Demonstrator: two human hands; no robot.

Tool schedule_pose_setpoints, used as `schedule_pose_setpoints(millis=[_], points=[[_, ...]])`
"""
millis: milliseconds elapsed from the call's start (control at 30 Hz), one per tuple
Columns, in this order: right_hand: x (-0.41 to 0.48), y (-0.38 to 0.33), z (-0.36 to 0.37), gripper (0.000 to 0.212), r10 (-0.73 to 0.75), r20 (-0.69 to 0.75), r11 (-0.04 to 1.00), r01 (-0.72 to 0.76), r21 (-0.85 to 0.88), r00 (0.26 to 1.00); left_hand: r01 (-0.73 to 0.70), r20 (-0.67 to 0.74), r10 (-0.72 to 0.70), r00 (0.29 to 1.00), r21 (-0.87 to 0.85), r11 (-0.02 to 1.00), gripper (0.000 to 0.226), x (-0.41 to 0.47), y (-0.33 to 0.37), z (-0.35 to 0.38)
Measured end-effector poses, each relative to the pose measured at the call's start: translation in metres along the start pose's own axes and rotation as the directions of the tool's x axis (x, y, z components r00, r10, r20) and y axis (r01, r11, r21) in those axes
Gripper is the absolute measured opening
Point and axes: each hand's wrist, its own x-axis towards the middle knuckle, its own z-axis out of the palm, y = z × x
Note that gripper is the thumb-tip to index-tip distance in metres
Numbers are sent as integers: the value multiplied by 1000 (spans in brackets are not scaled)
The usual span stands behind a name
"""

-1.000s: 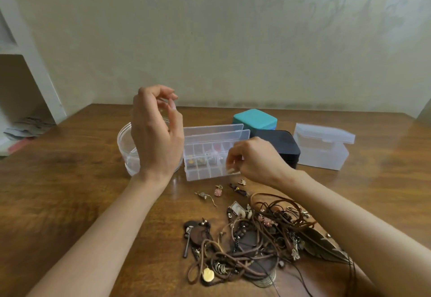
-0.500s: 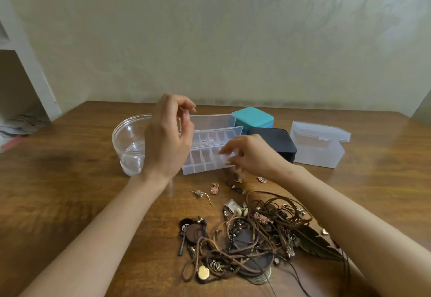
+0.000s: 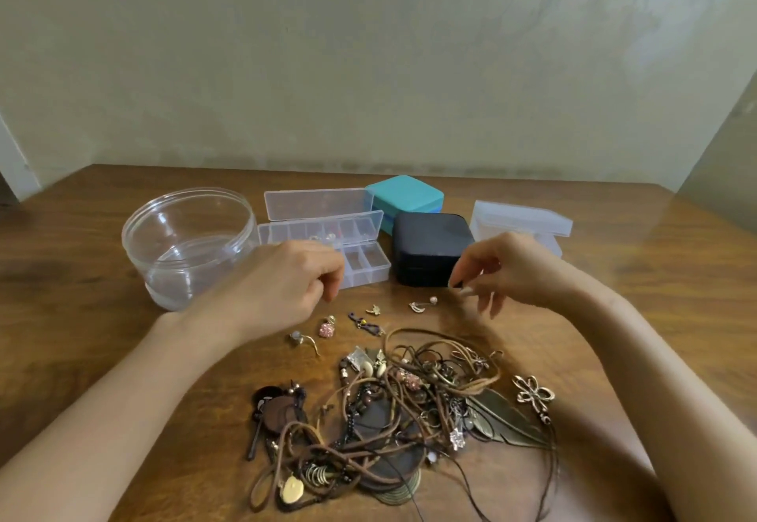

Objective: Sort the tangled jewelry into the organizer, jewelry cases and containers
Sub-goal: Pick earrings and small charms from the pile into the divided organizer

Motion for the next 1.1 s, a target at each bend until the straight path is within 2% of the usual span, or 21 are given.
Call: schedule_pose_setpoints(millis=[167, 233, 333, 433, 533, 667, 867, 1000, 1100], points=[[-8, -10, -3, 13, -43, 195, 995, 25, 93, 980, -27, 12, 27, 1000, -38, 999, 26, 1, 6, 5], [-10, -11, -4, 15, -51, 216, 994, 28, 106, 975, -47, 7, 48, 999, -70, 996, 25, 1, 11, 5], [-13, -7, -11, 9, 6, 173, 996, -21, 87, 985, -67, -2, 69, 998, -276, 959, 22, 3, 26, 3], [-18, -3, -17, 10, 123, 291, 992, -127, -4, 949, -19, 149, 106, 983, -498, 867, 26, 2, 46, 5], [-20, -7, -13, 16, 206, 424, 979, -186, -89, 882, -16, 342, 163, 925, -394, 919, 40, 0, 54, 12], [-17, -13, -2, 29, 234, 462, 969, -165, -185, 856, 42, 531, 132, 837, -302, 952, 53, -2, 50, 17], [-16, -8, -3, 16, 237, 453, 962, -142, -235, 859, 57, 621, 121, 774, -260, 964, 53, -2, 45, 9], [-18, -6, -6, 12, 223, 444, 963, -125, -240, 868, 34, 610, 92, 787, -192, 981, 65, -2, 37, 9], [-18, -5, -10, 11, 210, 445, 968, -123, -218, 870, -7, 596, 126, 793, -197, 980, 57, -5, 29, 12]])
